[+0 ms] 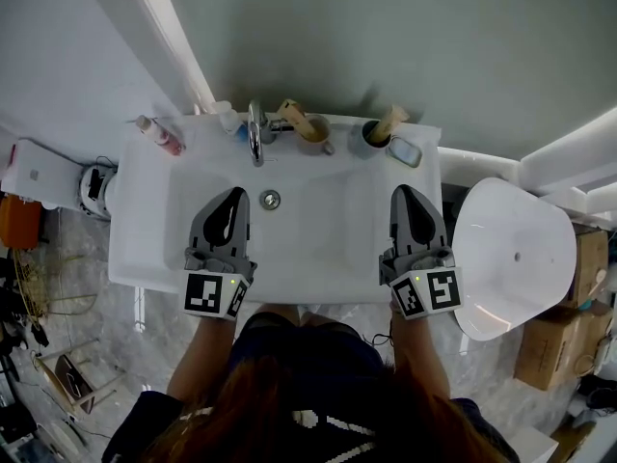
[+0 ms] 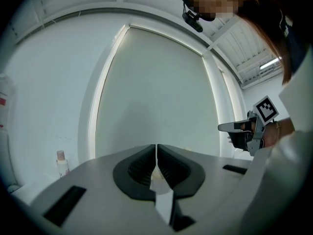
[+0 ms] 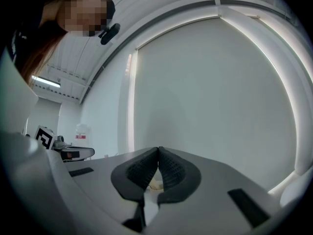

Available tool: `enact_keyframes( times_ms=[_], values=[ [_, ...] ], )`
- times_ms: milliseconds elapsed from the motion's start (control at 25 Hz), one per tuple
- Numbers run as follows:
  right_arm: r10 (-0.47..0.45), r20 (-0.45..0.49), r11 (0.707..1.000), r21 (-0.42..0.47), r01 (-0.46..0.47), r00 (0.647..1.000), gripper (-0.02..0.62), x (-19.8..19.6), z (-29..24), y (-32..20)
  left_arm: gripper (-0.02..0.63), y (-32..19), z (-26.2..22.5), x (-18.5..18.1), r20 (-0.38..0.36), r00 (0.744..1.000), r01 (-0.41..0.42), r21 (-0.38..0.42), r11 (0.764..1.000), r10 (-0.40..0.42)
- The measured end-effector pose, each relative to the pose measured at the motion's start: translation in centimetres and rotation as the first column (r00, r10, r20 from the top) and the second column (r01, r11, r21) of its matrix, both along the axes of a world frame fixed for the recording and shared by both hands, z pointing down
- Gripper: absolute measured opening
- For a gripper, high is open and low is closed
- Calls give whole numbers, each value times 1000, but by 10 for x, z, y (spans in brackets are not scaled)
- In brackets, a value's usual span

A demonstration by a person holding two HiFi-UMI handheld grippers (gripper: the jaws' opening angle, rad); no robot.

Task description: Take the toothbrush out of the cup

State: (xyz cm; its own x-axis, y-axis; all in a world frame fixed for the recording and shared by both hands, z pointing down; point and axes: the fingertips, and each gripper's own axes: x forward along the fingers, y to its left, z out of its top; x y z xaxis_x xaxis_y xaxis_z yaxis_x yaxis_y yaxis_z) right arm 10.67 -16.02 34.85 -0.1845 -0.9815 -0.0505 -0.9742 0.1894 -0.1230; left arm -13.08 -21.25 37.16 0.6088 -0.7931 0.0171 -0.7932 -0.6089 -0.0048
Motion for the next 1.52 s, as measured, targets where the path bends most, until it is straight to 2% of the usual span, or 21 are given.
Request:
enact_keyframes(
  times_ms=[240,560,800,1040,1240,1520],
  values=[
    [43,-15,999,23,-42,999,15,-2,-16,-19,26,-30,-15,-3,-22,999,-35,31,999,36],
    [55,-46,998,45,-53,997,15,-31,-23,-43,26,-65,-19,-12,-40,996,-83,44,996,85],
    [29,-57,999,29,-27,998,15,-43,-21,-53,26,-70,-15,-18,-43,996,-76,25,997,77],
    [-27,-51,999,22,28,998,15,-39,-16,-64,26,-72,-11,-12,-41,999,-25,17,1000,25],
    [-78,-44,997,15,79,996,15,-26,-14,-67,26,-66,-12,11,-30,1000,-7,22,1000,7],
    [-134,-21,991,7,134,991,15,1,-3,-73,26,-66,0,67,7,1000,-20,12,1000,20]
  ],
)
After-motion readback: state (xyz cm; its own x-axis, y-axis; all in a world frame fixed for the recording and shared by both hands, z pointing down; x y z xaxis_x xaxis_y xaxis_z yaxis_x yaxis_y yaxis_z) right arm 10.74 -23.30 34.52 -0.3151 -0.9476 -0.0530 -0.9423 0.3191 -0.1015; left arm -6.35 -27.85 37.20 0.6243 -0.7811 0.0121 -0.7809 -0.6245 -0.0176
